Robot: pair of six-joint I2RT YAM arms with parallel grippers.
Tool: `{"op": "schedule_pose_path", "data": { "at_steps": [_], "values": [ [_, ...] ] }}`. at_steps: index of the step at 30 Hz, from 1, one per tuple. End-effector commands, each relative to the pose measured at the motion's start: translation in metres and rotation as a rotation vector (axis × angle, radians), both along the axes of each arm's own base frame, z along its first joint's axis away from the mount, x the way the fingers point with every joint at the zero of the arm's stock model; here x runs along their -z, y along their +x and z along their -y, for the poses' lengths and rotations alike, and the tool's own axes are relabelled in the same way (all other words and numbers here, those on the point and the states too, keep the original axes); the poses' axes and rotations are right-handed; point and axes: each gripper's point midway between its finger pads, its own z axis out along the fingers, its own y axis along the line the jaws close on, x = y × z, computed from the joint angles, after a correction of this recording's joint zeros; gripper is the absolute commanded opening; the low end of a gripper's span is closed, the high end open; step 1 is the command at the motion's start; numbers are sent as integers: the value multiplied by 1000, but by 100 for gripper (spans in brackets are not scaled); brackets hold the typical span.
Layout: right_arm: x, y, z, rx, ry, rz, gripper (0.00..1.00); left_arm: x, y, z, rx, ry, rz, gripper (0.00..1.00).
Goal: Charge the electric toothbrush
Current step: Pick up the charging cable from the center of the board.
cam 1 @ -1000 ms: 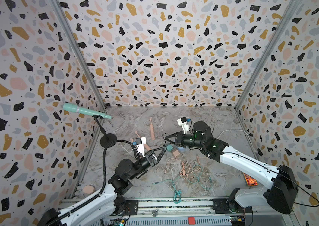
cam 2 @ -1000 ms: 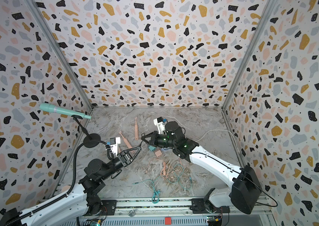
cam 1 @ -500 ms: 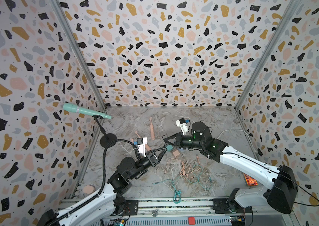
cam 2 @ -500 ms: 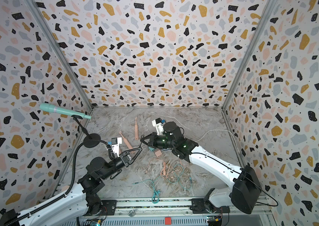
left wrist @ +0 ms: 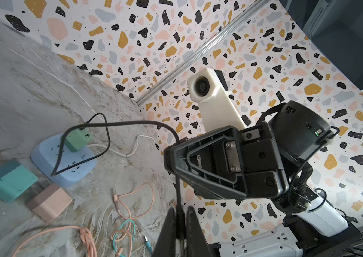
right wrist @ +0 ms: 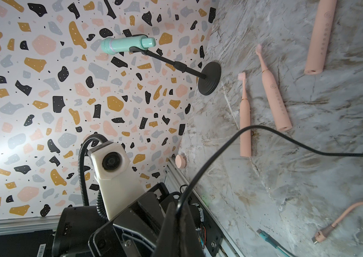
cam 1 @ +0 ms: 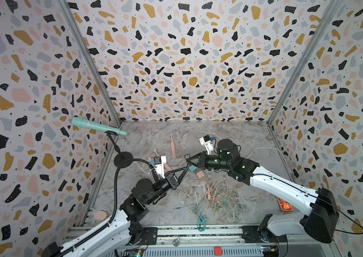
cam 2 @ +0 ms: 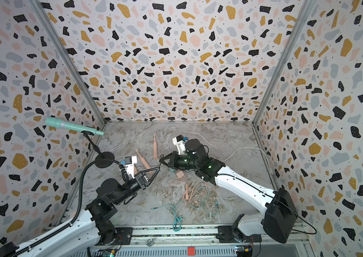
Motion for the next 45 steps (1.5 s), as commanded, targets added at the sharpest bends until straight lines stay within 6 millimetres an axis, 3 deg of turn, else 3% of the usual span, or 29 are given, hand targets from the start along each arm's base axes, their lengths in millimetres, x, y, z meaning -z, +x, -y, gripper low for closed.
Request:
{"op": "schedule_pose_path", "data": {
  "at_steps": [1,3,7,8,10,12,13,18,21,24,27,39,45],
  "values": [
    [-27,-1,3,11,28,57,0,-18,-1,-1,-5,-23,47,5],
    [-27,-1,2,10,31,52,0,-19,-1,-3,-14,-23,44,0],
    [-29,-1,3,16,55,51,0,-18,0,-6,-28,-21,33,0],
    [-30,-1,4,17,65,54,6,-18,-1,-6,-28,-25,28,0],
    [-38,-3,10,8,100,65,42,-20,-2,-8,-28,-37,23,0],
    [-42,-6,18,2,134,75,61,-23,-5,-7,-10,-51,23,0],
    [-46,-9,23,-4,152,90,65,-25,-7,-6,6,-60,23,0],
    [-38,-38,34,-185,199,135,60,-35,-20,9,146,-99,-5,0],
    [-26,-64,35,-320,231,132,57,-37,-30,16,240,-110,-23,0],
    [-10,-75,37,-366,224,127,54,-39,-41,20,326,-118,-39,0],
    [-3,-80,39,-391,222,146,48,-41,-51,24,395,-115,-43,0],
    [-11,-93,41,-444,260,257,33,-45,-68,25,487,-137,-33,0],
    [-19,-94,44,-431,274,291,34,-44,-70,27,503,-117,-23,0]
  ]
}}
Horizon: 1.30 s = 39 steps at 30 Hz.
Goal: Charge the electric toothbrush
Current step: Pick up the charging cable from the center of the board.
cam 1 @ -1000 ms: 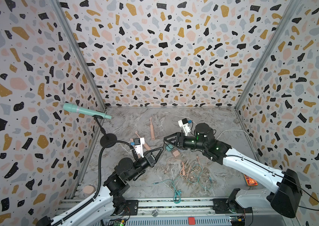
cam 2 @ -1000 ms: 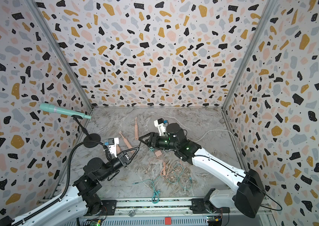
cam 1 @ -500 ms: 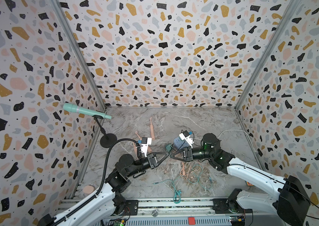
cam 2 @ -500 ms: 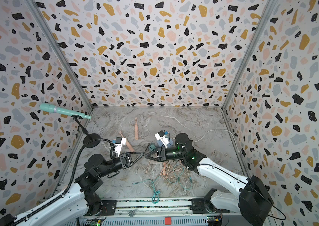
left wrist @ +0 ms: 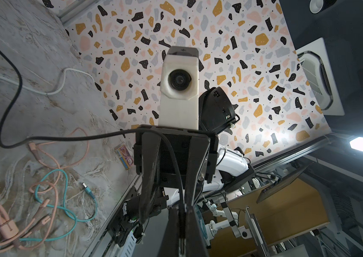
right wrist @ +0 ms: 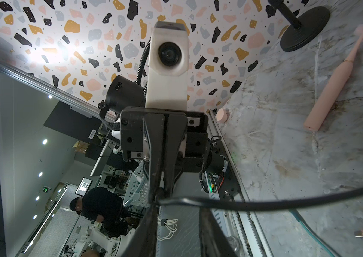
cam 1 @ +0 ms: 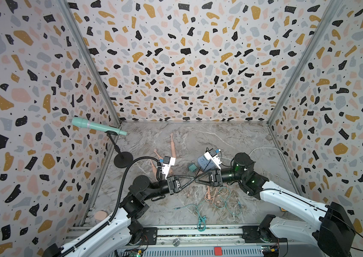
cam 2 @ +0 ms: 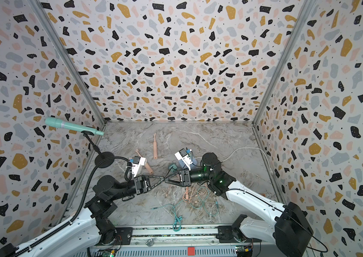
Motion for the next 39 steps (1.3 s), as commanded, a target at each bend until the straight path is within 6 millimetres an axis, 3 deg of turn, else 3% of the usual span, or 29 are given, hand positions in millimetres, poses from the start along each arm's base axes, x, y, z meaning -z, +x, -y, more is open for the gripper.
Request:
{"op": "schedule_pose_path", "data": {
  "at_steps": [1,10,19,27,39],
  "values": [
    [-19,-5,4,-4,59,84,34,-20,-11,-1,49,-34,77,0],
    [-26,-10,3,-14,98,84,25,-19,-13,0,57,-18,90,0],
    [-19,-13,-1,-46,62,63,23,-25,-13,0,51,-10,115,0],
    [-17,-12,-1,-29,61,64,12,-24,-13,1,62,-13,113,0],
    [-24,-7,-2,-5,89,65,18,-22,-21,2,97,-16,120,0]
  ]
}}
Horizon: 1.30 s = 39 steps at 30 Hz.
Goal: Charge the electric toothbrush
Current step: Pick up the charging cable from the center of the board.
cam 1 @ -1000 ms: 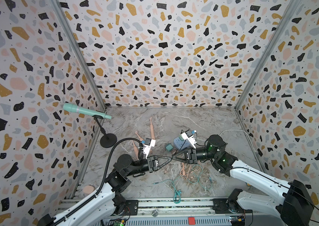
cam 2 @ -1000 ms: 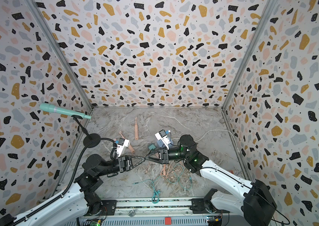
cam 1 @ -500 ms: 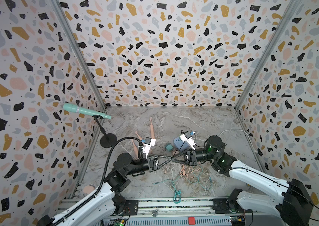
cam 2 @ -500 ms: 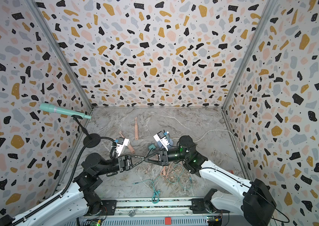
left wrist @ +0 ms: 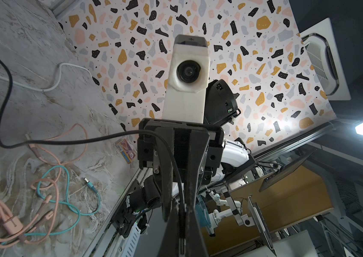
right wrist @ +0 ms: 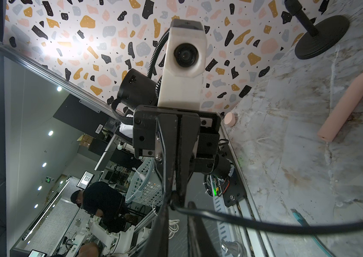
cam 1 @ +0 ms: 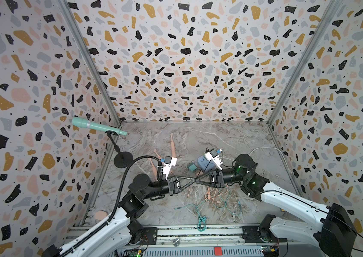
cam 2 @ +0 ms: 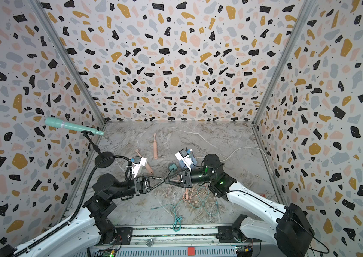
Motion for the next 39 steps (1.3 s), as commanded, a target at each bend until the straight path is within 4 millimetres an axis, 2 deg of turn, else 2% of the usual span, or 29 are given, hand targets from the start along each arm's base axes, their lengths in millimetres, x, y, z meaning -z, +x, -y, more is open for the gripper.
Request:
{"op": "schedule_pose_path", "data": {
  "at_steps": [1,13,16,21,24,26,29,30,31,33,35,37,39],
  "values": [
    [-14,4,0,35,44,30,18,-17,-15,0,64,-41,76,0],
    [-26,-2,4,24,102,55,10,-11,-19,2,82,-16,81,0],
    [-21,-5,2,4,81,45,6,-10,-17,2,71,-11,82,0],
    [-9,-13,-3,-60,48,13,12,-15,-16,3,67,-15,92,0],
    [-11,-13,-2,-47,50,29,8,-18,-15,3,68,-17,96,0],
    [-12,-13,-2,-48,48,40,0,-17,-15,3,64,-10,95,0],
    [-12,-7,-1,-4,40,48,0,-18,-13,3,53,3,104,0],
    [-11,-4,0,18,40,55,0,-20,-13,3,51,4,111,3],
    [-11,-2,2,38,40,54,0,-22,-13,3,48,3,114,13],
    [-11,9,9,108,48,53,0,-26,-12,1,36,0,121,40],
    [-10,20,20,192,66,46,0,-28,-10,-1,14,19,135,55],
    [-10,30,32,252,87,28,0,-29,-7,-5,-16,59,160,64],
    [-13,37,45,304,121,14,0,-26,-1,-9,-46,96,163,65]
  ]
}}
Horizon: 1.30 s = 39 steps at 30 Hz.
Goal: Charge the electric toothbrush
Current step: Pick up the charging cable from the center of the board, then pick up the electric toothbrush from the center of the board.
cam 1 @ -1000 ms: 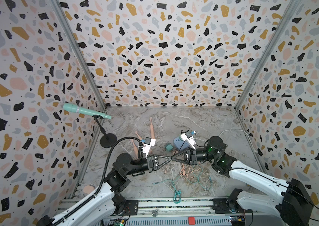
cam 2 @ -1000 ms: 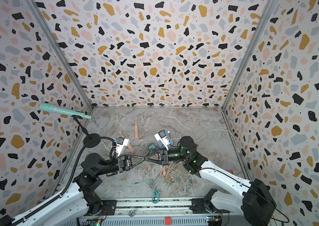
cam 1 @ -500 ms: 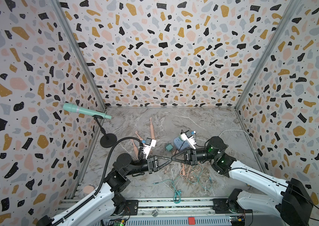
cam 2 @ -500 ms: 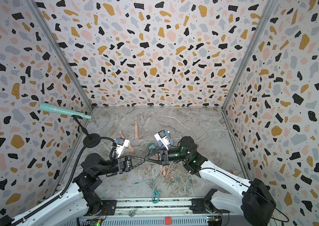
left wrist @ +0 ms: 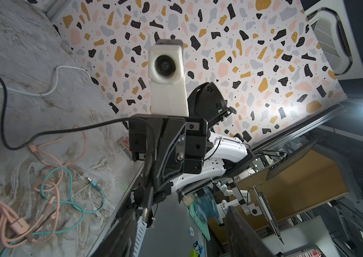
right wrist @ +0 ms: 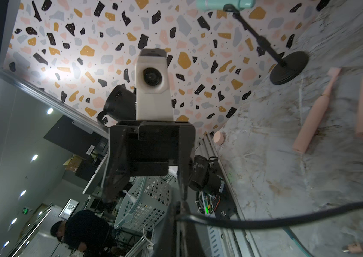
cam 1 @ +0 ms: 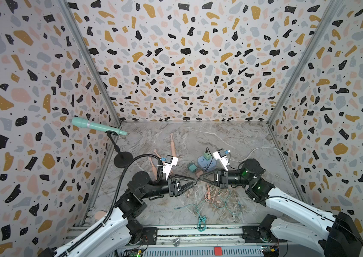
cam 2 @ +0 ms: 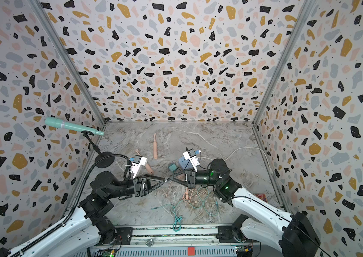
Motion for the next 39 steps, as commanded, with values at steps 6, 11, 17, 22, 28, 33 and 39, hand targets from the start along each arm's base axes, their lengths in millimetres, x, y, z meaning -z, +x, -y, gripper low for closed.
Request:
{"op": "schedule_pose_path", "data": {
  "at_steps": [6,11,17,22,28,33,39],
  "values": [
    [-17,24,33,200,96,22,0,15,55,-36,-305,112,-40,73],
    [-21,37,57,376,160,53,0,55,128,-88,-708,308,-253,93],
    [-28,47,92,589,263,74,0,104,187,-121,-992,513,-410,94],
    [-31,49,110,693,278,135,0,139,240,-128,-1086,745,-399,93],
    [-26,48,108,689,255,207,0,182,300,-120,-1074,1020,-379,91],
    [-25,46,111,714,233,268,0,215,342,-123,-1070,1160,-370,87],
    [-29,39,109,689,218,320,0,237,372,-116,-1041,1250,-354,76]
  ]
}}
